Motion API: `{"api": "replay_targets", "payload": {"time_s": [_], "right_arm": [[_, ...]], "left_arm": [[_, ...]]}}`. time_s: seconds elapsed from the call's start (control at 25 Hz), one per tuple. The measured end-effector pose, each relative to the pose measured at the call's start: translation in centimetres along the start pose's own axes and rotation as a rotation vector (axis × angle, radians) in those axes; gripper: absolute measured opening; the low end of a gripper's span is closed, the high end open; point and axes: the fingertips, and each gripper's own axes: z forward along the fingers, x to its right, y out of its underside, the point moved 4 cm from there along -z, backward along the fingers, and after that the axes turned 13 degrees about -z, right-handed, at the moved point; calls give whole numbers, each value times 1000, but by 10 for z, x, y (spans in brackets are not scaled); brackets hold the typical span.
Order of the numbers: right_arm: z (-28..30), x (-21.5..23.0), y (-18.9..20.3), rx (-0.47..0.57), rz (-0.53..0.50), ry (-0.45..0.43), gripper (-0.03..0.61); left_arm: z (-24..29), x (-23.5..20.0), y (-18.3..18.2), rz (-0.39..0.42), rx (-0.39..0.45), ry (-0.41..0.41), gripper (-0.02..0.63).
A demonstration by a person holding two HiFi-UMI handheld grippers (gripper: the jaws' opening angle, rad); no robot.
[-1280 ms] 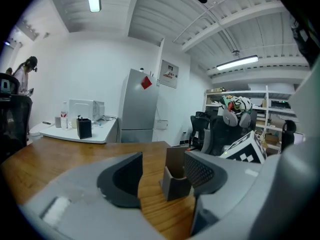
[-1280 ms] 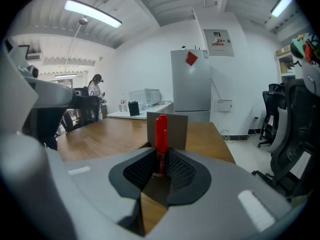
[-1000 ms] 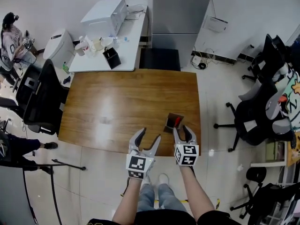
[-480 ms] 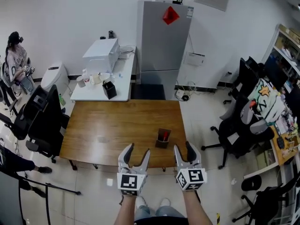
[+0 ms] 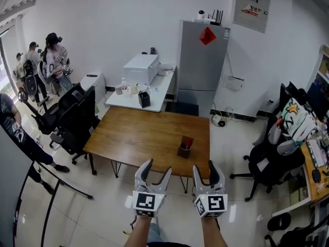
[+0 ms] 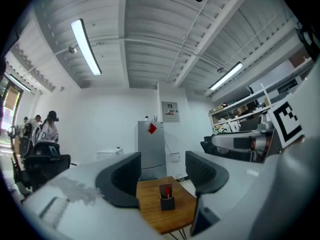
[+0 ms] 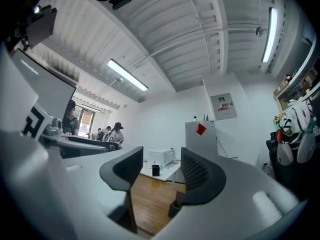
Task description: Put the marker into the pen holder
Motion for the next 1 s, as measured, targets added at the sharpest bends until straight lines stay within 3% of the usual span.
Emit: {"api": "replay_targets", "payload": {"time_s": [0.28,0.44,0.72,1.0], "right_arm": [[-139,2,5,-58,95,-108,230],[-168,12,-23,-34,75,-126,232],[-183,-3,-60,9,50,-117,227],[-198,-15,-82,15,9,-90,224]], "left_arm": [[-103,111,31,3,-95,-85,281],[-127,145,8,11,-85,-106,282],[-158,148,-25,56,-16,-114,281],[-190,132,-33,30,21,-150,275]]}}
